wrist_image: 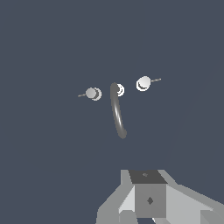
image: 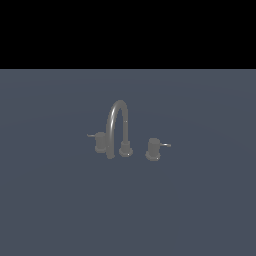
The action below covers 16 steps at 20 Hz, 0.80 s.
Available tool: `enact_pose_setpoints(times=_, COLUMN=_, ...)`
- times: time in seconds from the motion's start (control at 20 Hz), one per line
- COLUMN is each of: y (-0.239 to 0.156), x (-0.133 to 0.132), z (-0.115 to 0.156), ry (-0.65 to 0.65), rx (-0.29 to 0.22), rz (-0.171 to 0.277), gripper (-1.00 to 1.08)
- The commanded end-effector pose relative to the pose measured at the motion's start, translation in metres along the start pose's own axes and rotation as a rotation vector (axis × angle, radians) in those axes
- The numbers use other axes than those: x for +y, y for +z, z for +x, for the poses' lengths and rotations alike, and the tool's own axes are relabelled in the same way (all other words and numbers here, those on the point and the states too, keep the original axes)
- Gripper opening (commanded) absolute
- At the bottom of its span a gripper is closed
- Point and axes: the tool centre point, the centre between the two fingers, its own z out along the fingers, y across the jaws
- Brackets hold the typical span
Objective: Turn on the faucet by rotating a designated handle.
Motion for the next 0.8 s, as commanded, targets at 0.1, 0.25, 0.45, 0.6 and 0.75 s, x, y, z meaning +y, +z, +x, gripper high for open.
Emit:
enact_pose_setpoints(times=0.1, y=0.033, x=-0.004, z=0.032, ry=0.158, rx=-0.018, rz=0.033, gripper=-1.00)
enact_pose_setpoints(times=0.25, y=0.056, x=-0.004, z=0.053, ry=0.267, rx=-0.028, rz=0.047, gripper=-1.00)
enact_pose_setpoints(times=0.45, y=0.089, x=-0.001, z=0.079, ry=0.417, rx=-0.036, rz=0.056, gripper=-1.00)
enact_pose_setpoints(times=0.6, y=0.115, x=0.004, z=0.097, ry=0.531, rx=-0.037, rz=0.057, gripper=-1.00)
enact_pose_setpoints(times=0.75, y=0.142, x=0.011, z=0.113, ry=0.646, rx=-0.033, rz=0.053, gripper=-1.00)
